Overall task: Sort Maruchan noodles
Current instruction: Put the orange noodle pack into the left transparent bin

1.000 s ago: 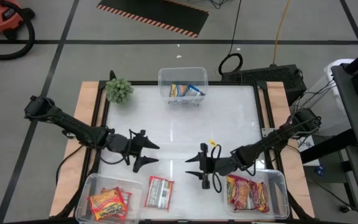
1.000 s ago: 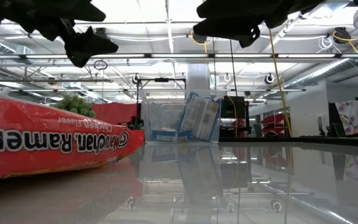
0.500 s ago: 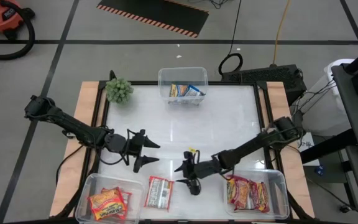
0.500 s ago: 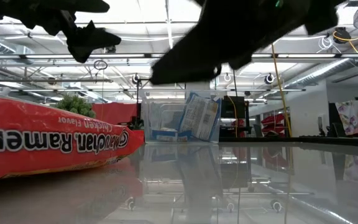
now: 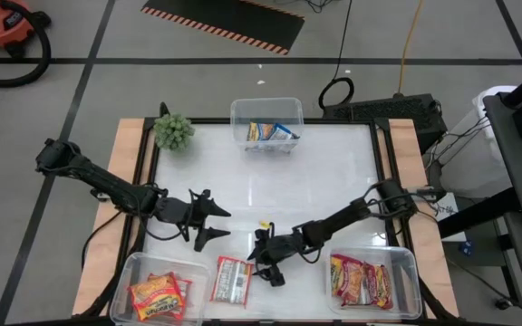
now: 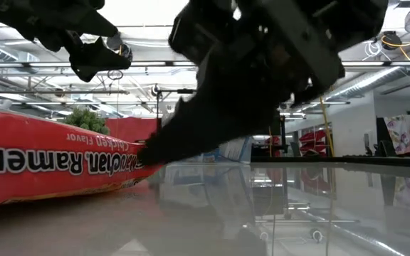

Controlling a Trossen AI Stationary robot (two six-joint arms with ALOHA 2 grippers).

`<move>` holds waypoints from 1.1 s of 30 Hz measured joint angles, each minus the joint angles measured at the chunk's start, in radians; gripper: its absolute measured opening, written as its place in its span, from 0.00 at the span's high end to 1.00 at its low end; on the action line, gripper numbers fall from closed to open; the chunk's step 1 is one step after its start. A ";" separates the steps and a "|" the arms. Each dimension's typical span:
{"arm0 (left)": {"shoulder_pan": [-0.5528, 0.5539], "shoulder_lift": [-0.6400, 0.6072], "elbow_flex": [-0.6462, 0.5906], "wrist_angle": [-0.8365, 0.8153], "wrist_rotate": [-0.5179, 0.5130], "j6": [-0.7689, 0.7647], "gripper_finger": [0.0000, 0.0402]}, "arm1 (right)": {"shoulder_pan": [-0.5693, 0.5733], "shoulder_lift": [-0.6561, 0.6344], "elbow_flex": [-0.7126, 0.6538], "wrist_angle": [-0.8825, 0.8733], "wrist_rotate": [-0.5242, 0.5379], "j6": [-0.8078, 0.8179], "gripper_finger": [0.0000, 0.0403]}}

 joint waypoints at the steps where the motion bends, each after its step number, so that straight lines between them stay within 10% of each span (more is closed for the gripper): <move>1: 0.000 0.000 0.000 0.000 0.000 0.000 0.27 | -0.002 0.008 0.000 0.004 0.000 -0.004 0.41; 22: -0.003 0.000 0.000 -0.043 0.000 -0.080 0.27 | -0.054 0.043 -0.002 0.071 -0.022 -0.104 0.97; 33: -0.009 0.000 0.000 -0.077 0.000 -0.117 0.27 | -0.056 0.002 -0.003 0.008 -0.024 -0.152 0.96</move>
